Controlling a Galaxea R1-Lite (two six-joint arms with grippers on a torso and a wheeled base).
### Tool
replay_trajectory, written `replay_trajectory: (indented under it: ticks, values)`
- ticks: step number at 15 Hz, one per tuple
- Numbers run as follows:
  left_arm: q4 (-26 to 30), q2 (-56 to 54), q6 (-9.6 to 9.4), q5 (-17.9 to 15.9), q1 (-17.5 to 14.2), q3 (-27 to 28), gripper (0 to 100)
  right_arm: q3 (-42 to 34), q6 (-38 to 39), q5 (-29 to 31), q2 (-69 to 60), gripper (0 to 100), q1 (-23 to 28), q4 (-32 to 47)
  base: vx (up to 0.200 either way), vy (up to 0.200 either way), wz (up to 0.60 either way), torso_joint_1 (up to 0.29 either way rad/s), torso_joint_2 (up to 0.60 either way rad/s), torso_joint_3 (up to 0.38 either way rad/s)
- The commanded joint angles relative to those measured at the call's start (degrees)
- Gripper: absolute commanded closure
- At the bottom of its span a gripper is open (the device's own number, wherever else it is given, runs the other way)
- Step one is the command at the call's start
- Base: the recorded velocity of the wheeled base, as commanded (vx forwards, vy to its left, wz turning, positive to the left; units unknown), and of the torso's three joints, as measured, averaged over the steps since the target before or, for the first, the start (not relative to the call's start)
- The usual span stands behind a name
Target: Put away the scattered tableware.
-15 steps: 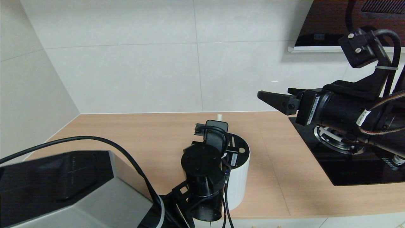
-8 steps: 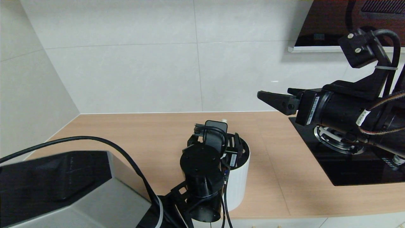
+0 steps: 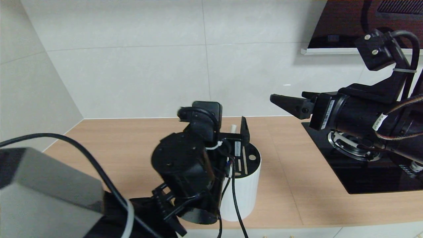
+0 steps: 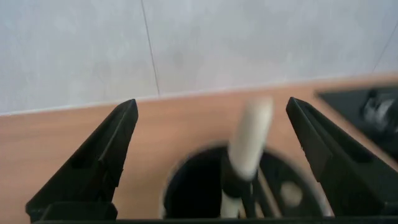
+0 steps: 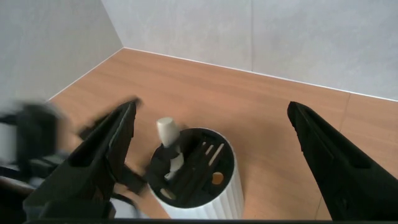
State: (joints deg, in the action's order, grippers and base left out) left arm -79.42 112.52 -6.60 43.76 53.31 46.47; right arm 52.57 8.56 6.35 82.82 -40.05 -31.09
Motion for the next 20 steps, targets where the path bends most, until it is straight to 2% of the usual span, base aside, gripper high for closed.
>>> replay_trajectory:
  ticks: [1,3,4,5,7,9,10,11,13,15,16,17,18,19,20]
  values:
    - [0.85,-12.24,0.00,-2.37,-0.58,-2.17,0,-0.01,0.14,0.15,-0.56,0,1.02,-0.20,0.000,0.000,0.00,0.000,0.00,0.000]
    - [2.08,-21.64,-0.08,-7.11,-0.66,-8.06,0,-0.89,0.49,-0.02,-1.35,0,7.53,-0.55,0.000,0.000,0.00,0.000,0.00,0.000]
    - [3.31,-26.47,-0.17,-8.78,-2.16,-11.14,0,-2.64,0.49,-0.11,-2.93,0,12.10,-0.55,0.000,0.000,0.00,0.000,0.00,0.000]
    - [4.80,-29.81,-0.17,-9.49,-4.18,-13.16,0,-4.49,0.49,-0.20,-4.95,0,14.38,-0.64,0.000,0.000,0.00,0.000,0.00,0.000]
    - [9.37,-36.76,0.27,-9.66,-8.66,-16.76,0,-10.29,0.32,-0.55,-11.72,0,17.19,-0.64,0.000,0.000,0.00,0.000,0.00,0.000]
    - [14.73,-46.51,0.44,-9.66,-13.67,-22.74,0,-16.71,0.14,-0.90,-23.15,0,17.46,-0.47,0.000,0.000,0.00,0.000,0.00,0.000]
    - [15.00,-46.86,0.44,-9.66,-13.85,-22.92,0,-16.88,0.14,-0.99,-23.50,0,17.46,-0.38,0.000,0.000,0.00,0.000,0.00,0.000]
    - [21.41,-54.60,0.44,-9.40,-20.17,-27.75,0,-20.31,-0.21,-1.17,-31.06,0,17.55,0.41,0.000,0.000,0.00,0.000,0.00,0.000]
    - [27.65,-64.09,0.44,-9.22,-23.95,-29.95,0,-23.30,-2.76,-0.90,-39.67,0,19.66,2.87,0.000,0.000,0.00,0.000,0.00,0.000]
    - [36.53,-73.58,0.18,-8.70,-29.14,-29.60,0,-23.47,-3.11,-0.99,-48.37,0,24.67,11.49,0.000,0.000,0.00,0.000,0.00,0.000]
    - [39.34,-76.40,0.00,-8.70,-30.72,-29.42,0,-23.39,-3.11,-1.08,-51.36,0,25.81,14.30,0.000,0.000,0.00,0.000,0.00,0.000]
    - [47.34,-84.22,0.00,-9.05,-34.41,-28.19,0,-23.21,-3.81,-1.17,-59.09,0,28.09,21.86,0.000,0.000,0.00,0.000,0.00,0.000]
    - [52.88,-89.32,0.00,-9.31,-36.87,-26.96,0,-23.21,-5.13,-1.17,-63.66,0,29.32,25.64,0.000,0.000,0.00,0.000,0.00,0.000]
    - [56.57,-92.57,0.00,-9.93,-38.37,-26.34,0,-23.21,-5.92,-1.08,-66.12,0,30.20,27.13,0.000,0.000,0.00,0.000,0.00,0.000]
    - [63.25,-98.54,0.00,-11.86,-41.00,-25.03,0,-23.30,-7.15,-1.08,-70.08,0,32.40,28.80,0.000,0.000,0.00,0.000,0.00,0.000]
